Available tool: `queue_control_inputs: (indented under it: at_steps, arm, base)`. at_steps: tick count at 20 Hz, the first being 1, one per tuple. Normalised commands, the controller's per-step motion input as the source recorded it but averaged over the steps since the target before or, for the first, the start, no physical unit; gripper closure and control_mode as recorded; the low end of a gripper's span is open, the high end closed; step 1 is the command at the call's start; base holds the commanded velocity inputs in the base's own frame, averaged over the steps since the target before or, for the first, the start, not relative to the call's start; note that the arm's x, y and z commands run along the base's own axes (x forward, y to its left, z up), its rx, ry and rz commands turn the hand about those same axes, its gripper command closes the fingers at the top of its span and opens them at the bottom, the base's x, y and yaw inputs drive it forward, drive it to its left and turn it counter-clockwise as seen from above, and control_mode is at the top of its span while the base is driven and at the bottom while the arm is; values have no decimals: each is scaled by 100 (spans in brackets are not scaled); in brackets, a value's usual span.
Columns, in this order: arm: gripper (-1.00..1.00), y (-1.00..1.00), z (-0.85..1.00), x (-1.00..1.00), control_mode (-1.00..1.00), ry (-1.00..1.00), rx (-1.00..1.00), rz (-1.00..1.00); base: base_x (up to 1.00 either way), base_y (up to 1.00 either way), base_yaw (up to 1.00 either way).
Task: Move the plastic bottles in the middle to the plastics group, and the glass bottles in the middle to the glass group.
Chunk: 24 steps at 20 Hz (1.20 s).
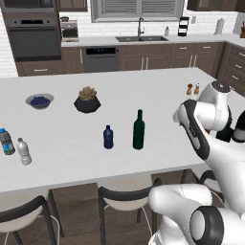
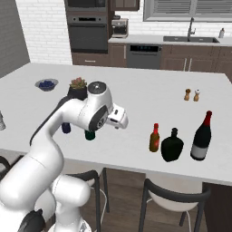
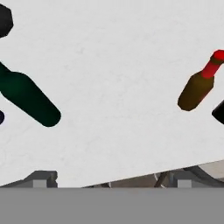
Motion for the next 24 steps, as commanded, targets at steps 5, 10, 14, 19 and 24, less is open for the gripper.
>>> queue_control_inputs:
  at_steps: [5,10,14,19,24]
  arm:
    - [-100,73,45,-17,-100,-9,0,1]
    - [-100,69,35,-1,-100,-10,0,0]
    - [-100,63,17,0,-100,-13,0,0]
    - [-100,50,8,0,-100,-4,0,1]
    - [-100,12,0,0,-100,0,0,3]
  base:
    - [0,0,0]
    - [0,0,0]
    - [0,0,0]
    - [0,0,0]
    - [0,0,0]
